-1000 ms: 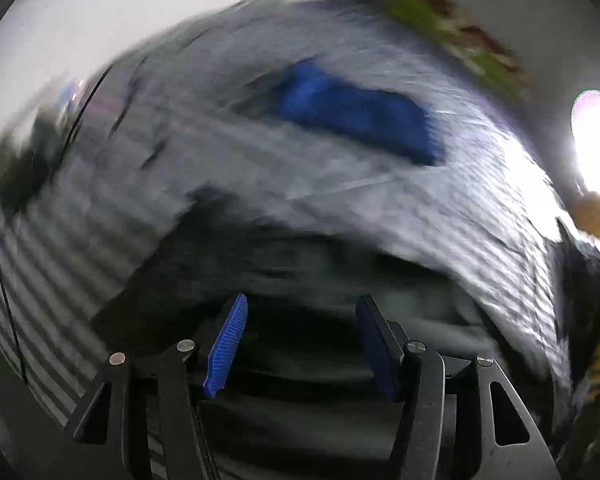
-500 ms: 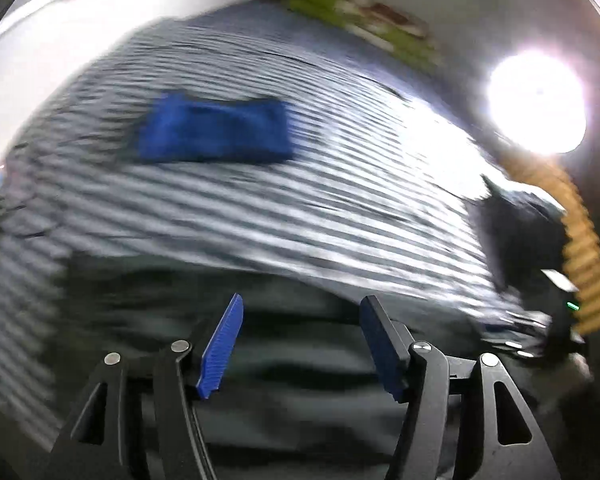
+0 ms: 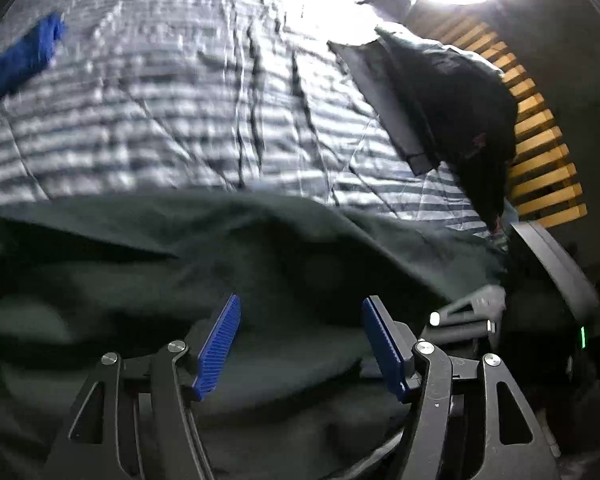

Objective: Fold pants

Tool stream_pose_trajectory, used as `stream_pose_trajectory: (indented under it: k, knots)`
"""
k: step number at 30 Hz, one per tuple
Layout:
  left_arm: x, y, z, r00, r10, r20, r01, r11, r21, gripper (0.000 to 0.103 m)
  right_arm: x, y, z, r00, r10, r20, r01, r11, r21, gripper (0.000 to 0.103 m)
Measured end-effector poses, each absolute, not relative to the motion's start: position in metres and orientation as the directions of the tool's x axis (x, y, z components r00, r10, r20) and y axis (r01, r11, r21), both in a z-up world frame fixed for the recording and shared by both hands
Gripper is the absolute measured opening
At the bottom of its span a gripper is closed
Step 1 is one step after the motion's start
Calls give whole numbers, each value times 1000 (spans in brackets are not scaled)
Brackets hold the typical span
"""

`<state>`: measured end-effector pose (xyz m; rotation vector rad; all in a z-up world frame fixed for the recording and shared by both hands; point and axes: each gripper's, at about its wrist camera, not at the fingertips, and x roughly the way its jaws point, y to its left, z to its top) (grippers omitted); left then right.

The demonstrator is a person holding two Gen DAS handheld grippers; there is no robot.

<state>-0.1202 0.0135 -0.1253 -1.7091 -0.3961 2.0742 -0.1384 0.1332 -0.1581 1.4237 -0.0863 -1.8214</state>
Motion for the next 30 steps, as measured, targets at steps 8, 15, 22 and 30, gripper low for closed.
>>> stream_pose_trajectory:
  k: [8, 15, 22, 30]
  knots:
    - [-131, -8, -118, -215, 461, -861, -101, -888, -450, 67, -153, 147, -118, -358, -485, -798, 598, -775, 202, 48]
    - [-144, -6, -122, -203, 459, -865, -81, -888, -453, 67, -174, 140, -164, -265, -447, -854, 564, -791, 238, 2]
    - [-128, 10, -133, -181, 473, -862, -109, -881, -460, 67, -129, 127, -151, -317, -513, -798, 582, -769, 263, 2]
    - [-91, -7, -160, -162, 463, -872, -93, -887, -453, 13, -88, 104, -162, -246, -516, -821, 697, -683, 220, 5]
